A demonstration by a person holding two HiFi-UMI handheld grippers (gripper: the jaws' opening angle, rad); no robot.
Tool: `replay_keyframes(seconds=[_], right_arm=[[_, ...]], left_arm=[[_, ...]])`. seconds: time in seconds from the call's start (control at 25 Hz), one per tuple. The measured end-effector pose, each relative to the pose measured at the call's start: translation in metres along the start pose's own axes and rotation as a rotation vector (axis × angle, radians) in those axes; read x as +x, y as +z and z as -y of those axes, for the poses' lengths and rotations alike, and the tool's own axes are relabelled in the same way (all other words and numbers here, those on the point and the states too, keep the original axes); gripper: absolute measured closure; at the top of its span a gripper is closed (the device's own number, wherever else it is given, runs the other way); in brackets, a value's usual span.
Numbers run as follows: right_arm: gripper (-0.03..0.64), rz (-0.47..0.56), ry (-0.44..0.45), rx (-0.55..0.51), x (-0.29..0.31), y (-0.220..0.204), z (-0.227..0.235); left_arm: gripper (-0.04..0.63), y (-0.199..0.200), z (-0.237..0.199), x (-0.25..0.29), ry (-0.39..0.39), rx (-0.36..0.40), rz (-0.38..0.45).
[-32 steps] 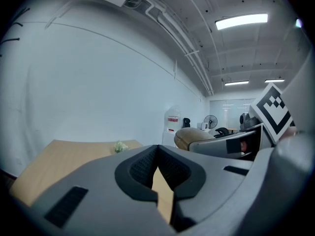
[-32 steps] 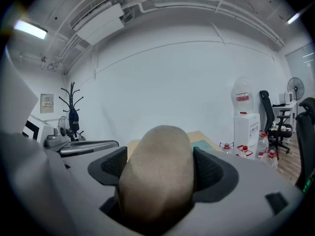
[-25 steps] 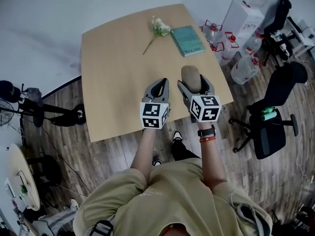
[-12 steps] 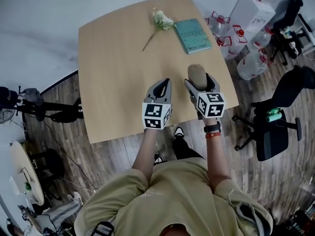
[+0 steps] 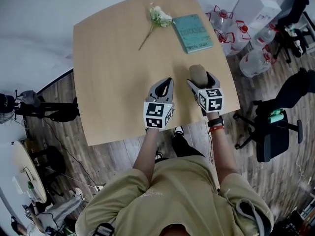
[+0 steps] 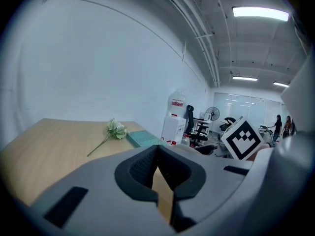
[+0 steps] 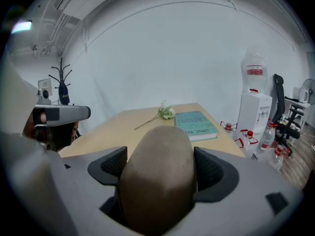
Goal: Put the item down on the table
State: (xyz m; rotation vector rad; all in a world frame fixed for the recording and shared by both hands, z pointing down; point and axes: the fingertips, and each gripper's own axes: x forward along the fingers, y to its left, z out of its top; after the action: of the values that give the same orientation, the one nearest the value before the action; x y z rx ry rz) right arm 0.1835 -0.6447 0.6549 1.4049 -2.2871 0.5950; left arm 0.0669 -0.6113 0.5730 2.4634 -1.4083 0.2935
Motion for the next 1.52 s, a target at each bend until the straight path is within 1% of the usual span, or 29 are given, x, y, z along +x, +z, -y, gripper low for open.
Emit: replay_keyframes(seconds=[0.16,0.36,0.48,0.64,0.8,0.92,1.0,1.08,1.16,1.32,1.44,1.52], right_arm=[[0.183,-0.042,-0.011,-0.029,0.022,-0.013,0.018],[0.183,-0.082,0.022,-0.009,0.047,-0.036,0.029],[0.183,-0.106,0.024,-0.019,0.058,-0.048,0.032],[0.181,-0.121,0.004,-0.043,0.066,-0.056,0.035],[0.179,-0.137,-0.002,-0.050,0.071,-0.063,0.037],[0.178,-0.146,-0.008,-0.046,0.074,-0.067,0.037],[0.195,-0.143,-0.014,-0.047,0.075,-0.068,0.035],[0.195,-0.149,-0.020,-0.048,0.075,-0.070,0.034],[0.192,-0.169,-0.026,-0.050,0.075,-0.073,0.035],[0.160,-0.208,-0.041,-0.044,0.069,-0.082,0.037],[0.160,-0.195,-0.050,-0.018,0.056,-0.081,0.034],[0.160,-0.180,-0.065,-0.021,0.043,-0.076,0.030]], left_arm=[[0.572,-0.006,-0.003,0.020,-0.004,-0.008,-0.023],[0.572,-0.014,-0.001,0.041,-0.039,-0.019,-0.057],[0.574,-0.017,0.002,0.052,-0.053,-0.022,-0.070],[0.572,-0.025,0.009,0.057,-0.087,-0.022,-0.093],[0.572,-0.033,0.012,0.056,-0.094,-0.027,-0.108],[0.572,-0.035,0.010,0.053,-0.089,-0.028,-0.112],[0.572,-0.035,0.008,0.047,-0.084,-0.029,-0.115],[0.572,-0.036,0.005,0.040,-0.080,-0.030,-0.116],[0.572,-0.037,0.003,0.032,-0.075,-0.030,-0.116],[0.572,-0.038,0.000,0.010,-0.069,-0.027,-0.117],[0.572,-0.039,-0.002,-0.011,-0.060,-0.028,-0.117],[0.572,-0.040,-0.004,-0.029,-0.054,-0.028,-0.112]])
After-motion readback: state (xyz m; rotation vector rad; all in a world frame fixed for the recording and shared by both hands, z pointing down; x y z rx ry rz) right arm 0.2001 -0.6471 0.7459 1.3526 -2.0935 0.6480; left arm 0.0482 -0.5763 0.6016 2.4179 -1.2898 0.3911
